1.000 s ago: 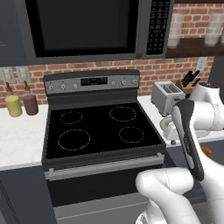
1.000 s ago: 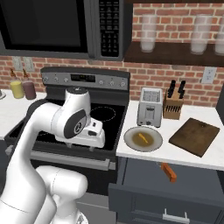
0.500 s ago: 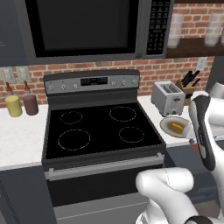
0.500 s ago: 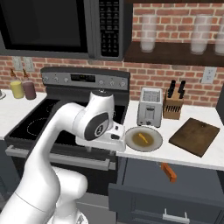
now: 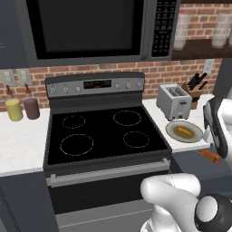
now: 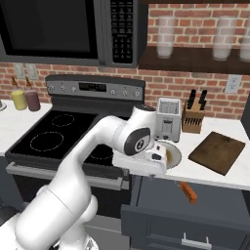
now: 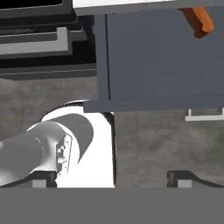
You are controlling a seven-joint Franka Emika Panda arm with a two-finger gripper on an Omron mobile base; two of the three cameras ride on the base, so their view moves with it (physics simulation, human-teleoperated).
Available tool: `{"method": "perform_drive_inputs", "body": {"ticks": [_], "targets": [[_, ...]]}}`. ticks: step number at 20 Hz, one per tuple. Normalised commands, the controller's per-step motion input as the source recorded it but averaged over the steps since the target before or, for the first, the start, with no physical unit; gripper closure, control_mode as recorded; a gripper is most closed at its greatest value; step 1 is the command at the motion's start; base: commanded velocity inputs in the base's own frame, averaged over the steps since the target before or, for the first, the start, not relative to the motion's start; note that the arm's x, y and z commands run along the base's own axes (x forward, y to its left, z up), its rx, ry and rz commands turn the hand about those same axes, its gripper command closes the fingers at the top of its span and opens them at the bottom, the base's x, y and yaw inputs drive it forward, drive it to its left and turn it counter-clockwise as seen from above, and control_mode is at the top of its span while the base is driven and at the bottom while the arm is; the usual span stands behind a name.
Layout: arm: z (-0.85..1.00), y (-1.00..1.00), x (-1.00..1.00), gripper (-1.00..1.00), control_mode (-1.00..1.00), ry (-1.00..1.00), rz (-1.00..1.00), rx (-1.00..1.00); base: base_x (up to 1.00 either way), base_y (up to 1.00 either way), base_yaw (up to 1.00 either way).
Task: Pick up the knife from the drawer and place it on the cutting board. Then place the meat from the plate to the cutting board.
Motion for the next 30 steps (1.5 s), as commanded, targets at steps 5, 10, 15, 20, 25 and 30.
{"method": "perform_drive_inputs", "body": {"ticks": [5, 10, 15, 20, 25, 30], "targets": [[-0.59, -0.66, 0.02, -1.00, -1.00, 0.00, -0.01, -0.03, 0.00, 0.00, 0.00], [-0.59, -0.70, 0.30, -1.00, -1.00, -0.03, -0.01, 0.00, 0.00, 0.00, 0.00], [-0.40, -0.42, 0.51, -1.00, -1.00, -0.13, 0.00, 0.00, 0.00, 0.00, 0.00], [-0.25, -0.29, 0.45, -1.00, -1.00, -0.10, 0.00, 0.00, 0.00, 0.00, 0.00], [-0.36, -0.18, 0.38, -1.00, -1.00, 0.00, 0.00, 0.00, 0.00, 0.00, 0.00], [-0.47, -0.15, 0.02, -1.00, -1.00, 0.06, 0.00, 0.00, 0.00, 0.00, 0.00]]}}
